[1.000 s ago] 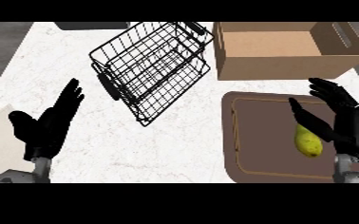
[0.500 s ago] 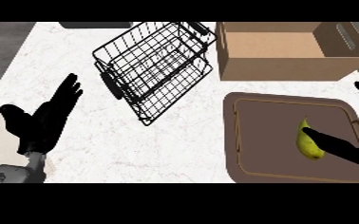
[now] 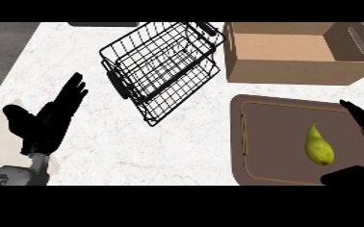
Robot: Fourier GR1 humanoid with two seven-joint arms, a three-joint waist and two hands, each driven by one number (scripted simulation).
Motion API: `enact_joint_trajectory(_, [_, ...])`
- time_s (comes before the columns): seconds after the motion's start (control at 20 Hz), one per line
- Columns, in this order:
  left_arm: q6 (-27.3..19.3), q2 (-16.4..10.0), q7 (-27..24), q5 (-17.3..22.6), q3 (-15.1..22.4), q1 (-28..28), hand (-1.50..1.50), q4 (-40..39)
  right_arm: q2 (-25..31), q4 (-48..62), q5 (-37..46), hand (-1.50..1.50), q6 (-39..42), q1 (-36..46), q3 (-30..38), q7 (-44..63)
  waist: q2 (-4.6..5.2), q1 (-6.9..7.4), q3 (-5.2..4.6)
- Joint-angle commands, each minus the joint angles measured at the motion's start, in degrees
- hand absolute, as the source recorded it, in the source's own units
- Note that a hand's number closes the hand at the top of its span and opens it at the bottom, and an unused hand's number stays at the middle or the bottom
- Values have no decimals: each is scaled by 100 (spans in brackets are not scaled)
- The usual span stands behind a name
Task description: Pick the pear from the tray and place it in the tiered basket
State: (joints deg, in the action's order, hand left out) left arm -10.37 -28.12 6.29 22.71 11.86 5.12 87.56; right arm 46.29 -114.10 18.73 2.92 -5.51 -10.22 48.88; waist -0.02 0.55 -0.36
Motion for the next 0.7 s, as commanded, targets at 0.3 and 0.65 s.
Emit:
enact_joint_trajectory(0.3, [189, 112, 33, -112, -200, -84, 0, 26, -865, -28, 369, -150, 751, 1255, -884, 2268, 0, 2, 31])
enact_joint_trajectory(0.65, [420, 76, 287, -11, -363, -104, 0, 147, -1117, 960, 767, -150, 672, 1126, -764, 1809, 1, -11, 36])
